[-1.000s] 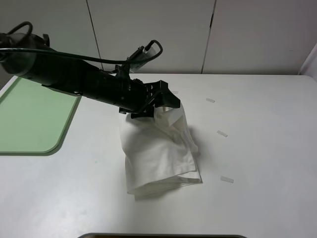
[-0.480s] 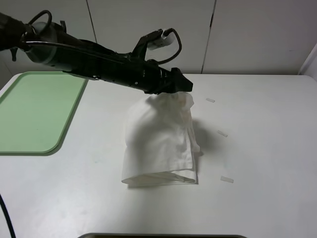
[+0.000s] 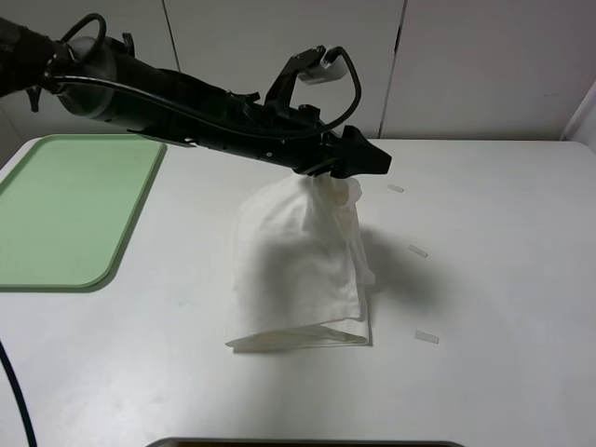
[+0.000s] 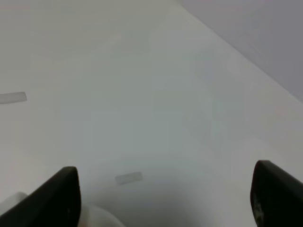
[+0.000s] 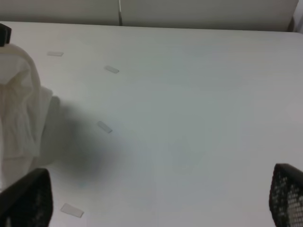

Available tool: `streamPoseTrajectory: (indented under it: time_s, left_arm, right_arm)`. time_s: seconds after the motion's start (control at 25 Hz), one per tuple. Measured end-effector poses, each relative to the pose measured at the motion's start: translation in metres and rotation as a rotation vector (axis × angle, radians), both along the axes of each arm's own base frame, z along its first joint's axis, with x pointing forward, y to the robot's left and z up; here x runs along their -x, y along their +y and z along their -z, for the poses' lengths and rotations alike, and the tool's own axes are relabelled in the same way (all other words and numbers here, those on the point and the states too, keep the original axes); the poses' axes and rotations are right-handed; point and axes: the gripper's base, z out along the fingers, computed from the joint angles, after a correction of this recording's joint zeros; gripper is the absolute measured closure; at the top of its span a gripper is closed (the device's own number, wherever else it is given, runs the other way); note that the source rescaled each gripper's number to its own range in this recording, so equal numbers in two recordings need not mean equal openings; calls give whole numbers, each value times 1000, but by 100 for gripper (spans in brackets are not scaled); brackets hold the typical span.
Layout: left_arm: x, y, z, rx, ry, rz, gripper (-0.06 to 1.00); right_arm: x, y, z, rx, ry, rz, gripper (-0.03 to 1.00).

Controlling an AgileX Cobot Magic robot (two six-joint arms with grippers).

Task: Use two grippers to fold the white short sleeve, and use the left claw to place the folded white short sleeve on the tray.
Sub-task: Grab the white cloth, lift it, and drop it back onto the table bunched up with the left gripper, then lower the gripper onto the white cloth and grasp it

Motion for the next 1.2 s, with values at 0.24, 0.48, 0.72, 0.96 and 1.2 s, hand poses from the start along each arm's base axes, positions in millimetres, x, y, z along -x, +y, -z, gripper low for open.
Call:
streamPoseTrajectory:
  time_s: [0.24,0.48,0.72,0.96,1.2]
  left_arm:
    - [0,-2,-2,-31,-18,-31,22]
    - [0,7,-41,-23,-84,-103,22]
    - [8,33,-13,-73,70,-182,22]
    - [14,32,10,-217,-150,-27,22]
    - [21,12,2,-256,-421,146,22]
  right_arm:
    - [0,0,0,0,0,0,-3]
    - [0,0,0,0,0,0,-3]
    - [0,0,0,0,0,0,-3]
    - [0,0,0,0,0,0,-3]
    - [0,0,0,-1,0,-1,-3]
